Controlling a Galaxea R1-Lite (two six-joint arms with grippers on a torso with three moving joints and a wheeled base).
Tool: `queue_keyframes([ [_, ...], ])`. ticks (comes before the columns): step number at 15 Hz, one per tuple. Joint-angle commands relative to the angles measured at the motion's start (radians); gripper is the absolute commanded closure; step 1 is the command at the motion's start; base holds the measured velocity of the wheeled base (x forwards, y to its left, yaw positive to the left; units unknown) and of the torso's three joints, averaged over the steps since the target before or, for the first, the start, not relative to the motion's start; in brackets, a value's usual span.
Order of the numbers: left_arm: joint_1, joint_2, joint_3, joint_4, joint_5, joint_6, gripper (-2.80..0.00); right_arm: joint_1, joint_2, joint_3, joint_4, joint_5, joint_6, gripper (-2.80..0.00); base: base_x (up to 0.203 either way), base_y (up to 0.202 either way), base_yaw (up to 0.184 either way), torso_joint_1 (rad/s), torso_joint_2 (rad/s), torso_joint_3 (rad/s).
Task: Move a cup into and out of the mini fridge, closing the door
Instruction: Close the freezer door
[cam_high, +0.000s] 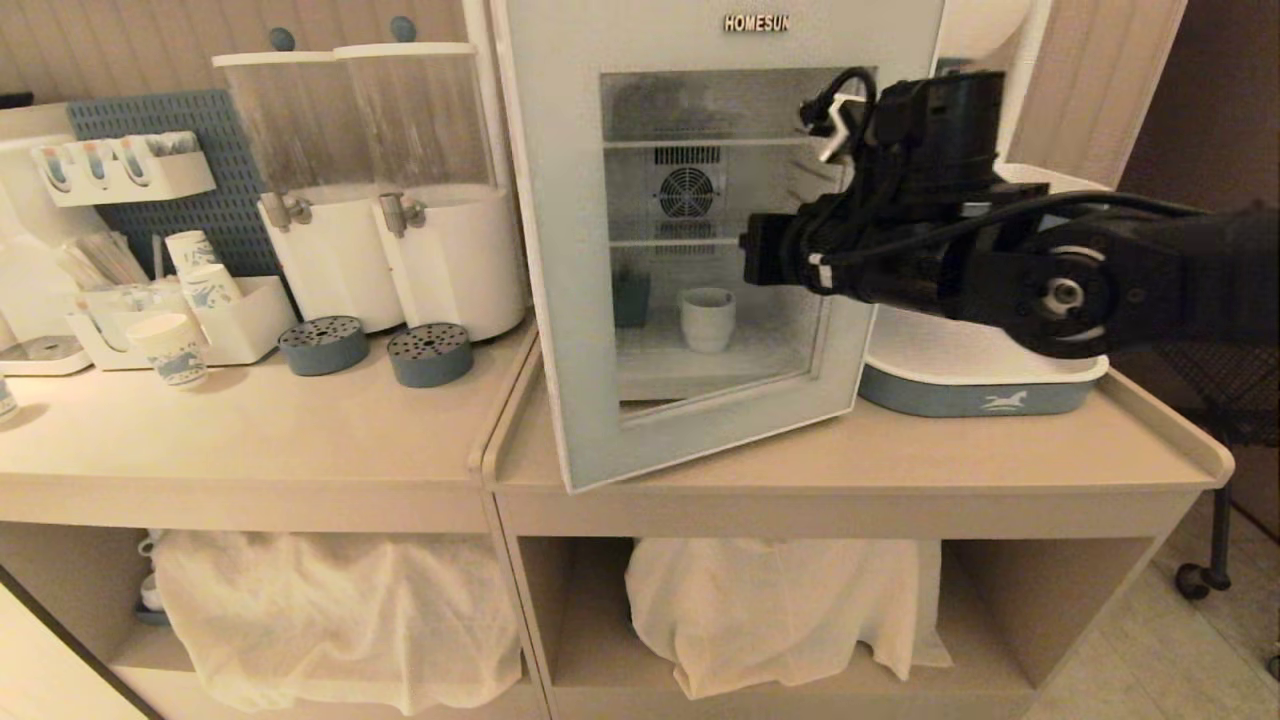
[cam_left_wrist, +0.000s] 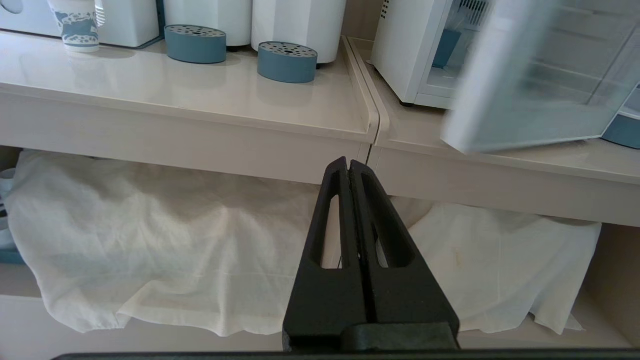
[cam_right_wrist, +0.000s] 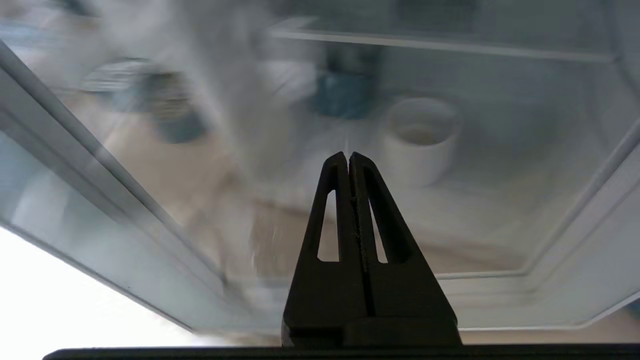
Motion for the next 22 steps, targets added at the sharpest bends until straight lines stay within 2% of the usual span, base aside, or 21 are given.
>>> queue_keyframes([
  [1, -0.001, -0.004, 0.040, -0.001, 0.000, -0.002, 0.00, 0.000, 0.101, -0.067, -0.003, -0.058, -0.016, 0.00, 0.000, 0.000, 0.000, 0.000, 0.00, 0.000],
  [4, -0.001, -0.005, 0.040, -0.001, 0.000, -0.002, 0.00, -0.003, 0.156, -0.162, 0.005, -0.108, -0.060, 0.00, 0.000, 0.000, 0.000, 0.000, 0.00, 0.000],
  [8, 0.000, -0.003, 0.040, -0.001, 0.000, -0.002, 0.00, -0.009, 0.171, -0.212, 0.031, -0.124, -0.074, 0.00, 0.000, 0.000, 0.000, 0.000, 0.00, 0.000],
  [11, -0.001, -0.003, 0.040, -0.001, 0.000, -0.002, 0.00, -0.020, 0.198, -0.246, 0.029, -0.194, -0.102, 0.00, 0.000, 0.000, 0.000, 0.000, 0.00, 0.000],
  [14, 0.000, -0.004, 0.040, -0.001, 0.000, -0.002, 0.00, -0.024, 0.121, -0.181, 0.030, -0.193, -0.099, 0.00, 0.000, 0.000, 0.000, 0.000, 0.00, 0.000],
  [17, -0.001, -0.004, 0.040, -0.001, 0.000, -0.002, 0.00, -0.041, -0.029, -0.056, 0.030, -0.190, -0.090, 0.00, 0.000, 0.000, 0.000, 0.000, 0.00, 0.000],
  [22, -0.001, -0.004, 0.040, -0.001, 0.000, -0.002, 0.00, -0.129, -0.446, 0.214, 0.052, -0.193, -0.018, 0.00, 0.000, 0.000, 0.000, 0.000, 0.00, 0.000],
])
